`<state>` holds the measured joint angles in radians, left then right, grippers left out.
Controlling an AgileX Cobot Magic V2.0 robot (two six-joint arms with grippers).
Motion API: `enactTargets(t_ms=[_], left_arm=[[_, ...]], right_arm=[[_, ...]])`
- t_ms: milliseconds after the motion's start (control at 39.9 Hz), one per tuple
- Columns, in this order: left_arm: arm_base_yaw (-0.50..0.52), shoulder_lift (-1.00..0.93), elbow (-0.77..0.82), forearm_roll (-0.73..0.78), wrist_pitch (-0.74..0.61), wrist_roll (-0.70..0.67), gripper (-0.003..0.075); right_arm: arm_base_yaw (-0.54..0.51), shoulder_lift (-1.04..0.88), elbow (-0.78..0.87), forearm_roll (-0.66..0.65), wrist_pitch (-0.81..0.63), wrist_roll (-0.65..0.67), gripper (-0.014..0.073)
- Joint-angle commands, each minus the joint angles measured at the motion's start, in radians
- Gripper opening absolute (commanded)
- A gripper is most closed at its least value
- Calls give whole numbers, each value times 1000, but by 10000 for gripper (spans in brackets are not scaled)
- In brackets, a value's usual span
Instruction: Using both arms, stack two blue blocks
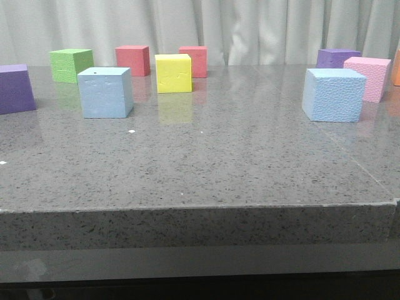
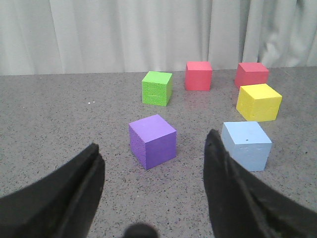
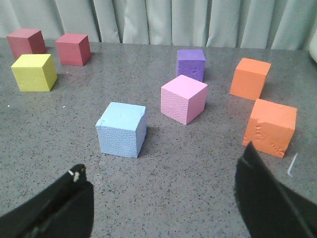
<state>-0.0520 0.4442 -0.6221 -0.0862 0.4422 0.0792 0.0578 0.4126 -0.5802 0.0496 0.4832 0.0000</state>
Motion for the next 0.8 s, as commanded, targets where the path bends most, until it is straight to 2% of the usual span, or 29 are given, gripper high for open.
enactTargets(t_ms=[0, 176, 326, 477, 602, 703, 778], left_arm=[[3, 14, -28, -6, -89, 1, 398], [3, 14, -28, -6, -89, 1, 365], [3, 14, -28, -6, -89, 1, 366], [3, 14, -28, -6, -89, 1, 366], [3, 14, -28, -6, -89, 1, 366], [3, 14, -28, -6, -89, 1, 366], [3, 14, -28, -6, -89, 1, 366]], right_arm=[[-9, 42, -58, 2, -54, 0, 596], [-9, 171, -168, 6, 68, 0, 596], [-8, 355, -305, 75, 212, 0, 596], [11, 534, -432, 157, 312, -80, 596], [76, 680, -530, 173, 353, -154, 596], [112, 791, -611, 144, 384, -126, 596], [126, 878, -683, 114, 418, -52, 596]])
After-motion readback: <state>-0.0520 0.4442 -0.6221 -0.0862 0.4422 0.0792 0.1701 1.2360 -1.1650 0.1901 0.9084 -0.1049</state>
